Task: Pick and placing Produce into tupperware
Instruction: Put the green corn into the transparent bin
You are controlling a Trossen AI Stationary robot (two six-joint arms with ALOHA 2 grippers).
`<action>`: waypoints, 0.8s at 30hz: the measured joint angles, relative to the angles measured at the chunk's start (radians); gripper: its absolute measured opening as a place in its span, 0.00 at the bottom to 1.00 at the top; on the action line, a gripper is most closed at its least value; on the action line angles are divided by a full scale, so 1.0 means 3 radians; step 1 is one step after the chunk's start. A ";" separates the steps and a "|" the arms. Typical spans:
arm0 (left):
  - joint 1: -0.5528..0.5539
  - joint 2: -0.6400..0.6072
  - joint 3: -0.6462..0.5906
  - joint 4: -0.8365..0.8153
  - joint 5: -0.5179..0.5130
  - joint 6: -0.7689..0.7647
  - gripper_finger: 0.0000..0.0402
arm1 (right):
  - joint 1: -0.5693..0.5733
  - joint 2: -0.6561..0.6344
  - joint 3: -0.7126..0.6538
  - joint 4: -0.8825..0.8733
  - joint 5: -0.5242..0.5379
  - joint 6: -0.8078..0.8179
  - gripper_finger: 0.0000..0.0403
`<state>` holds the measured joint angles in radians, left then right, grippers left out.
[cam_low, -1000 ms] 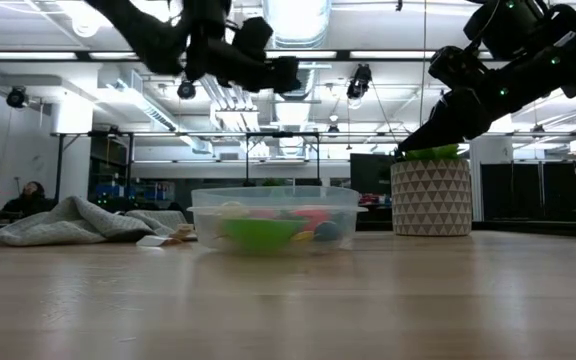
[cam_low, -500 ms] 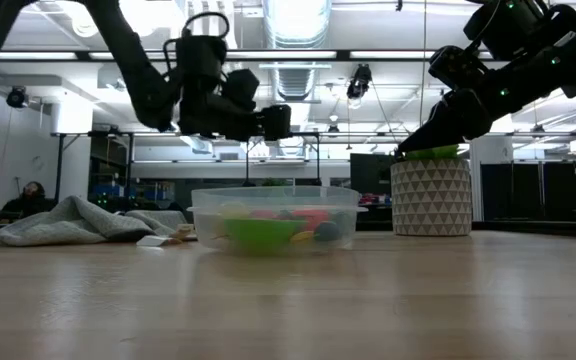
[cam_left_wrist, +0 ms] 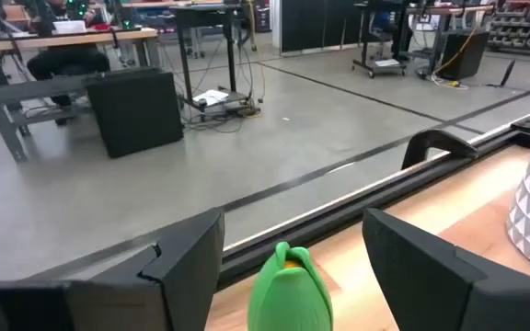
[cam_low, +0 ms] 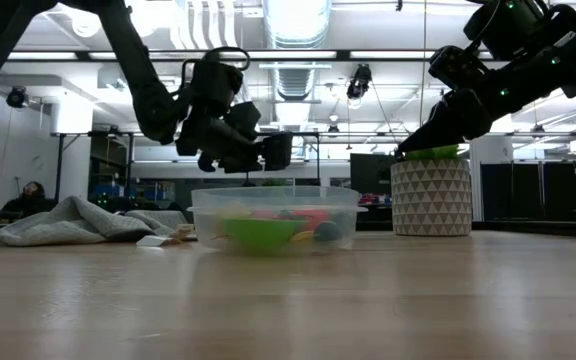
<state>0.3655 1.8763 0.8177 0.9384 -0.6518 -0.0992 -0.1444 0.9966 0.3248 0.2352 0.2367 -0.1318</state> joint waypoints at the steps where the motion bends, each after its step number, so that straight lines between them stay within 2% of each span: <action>1: 0.0001 0.0000 0.0000 -0.0006 -0.0002 0.0001 0.61 | 0.0000 0.0000 0.0000 0.0000 0.0000 0.0000 0.52; 5: 0.0028 0.0000 0.0000 -0.0038 0.0062 0.0010 0.61 | 0.0000 0.0000 0.0000 0.0000 0.0000 -0.0001 0.52; 9: 0.0057 0.0000 -0.0007 -0.0241 0.0318 0.0001 0.61 | 0.0000 0.0000 0.0000 0.0000 0.0000 0.0000 0.52; 12: 0.0055 0.0000 -0.0011 -0.0220 0.0601 0.0017 0.61 | 0.0000 0.0001 0.0000 0.0000 0.0000 0.0000 0.52; 17: 0.0073 -0.0016 -0.0003 -0.0224 0.1210 0.0346 0.61 | 0.0000 0.0000 0.0000 -0.0029 0.0001 0.0001 0.52; 21: 0.0090 -0.0065 -0.0020 -0.0375 0.1237 0.0377 0.61 | -0.0001 0.0000 0.0000 -0.0122 0.0001 0.0001 0.52; 24: 0.0120 -0.0128 -0.0012 -0.0693 0.1002 0.0271 0.61 | 0.0000 0.0001 0.0000 -0.0199 0.0001 0.0001 0.52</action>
<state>0.4014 1.8380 0.8142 0.7305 -0.3513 -0.0178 -0.1444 0.9970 0.3248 0.1756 0.2371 -0.1314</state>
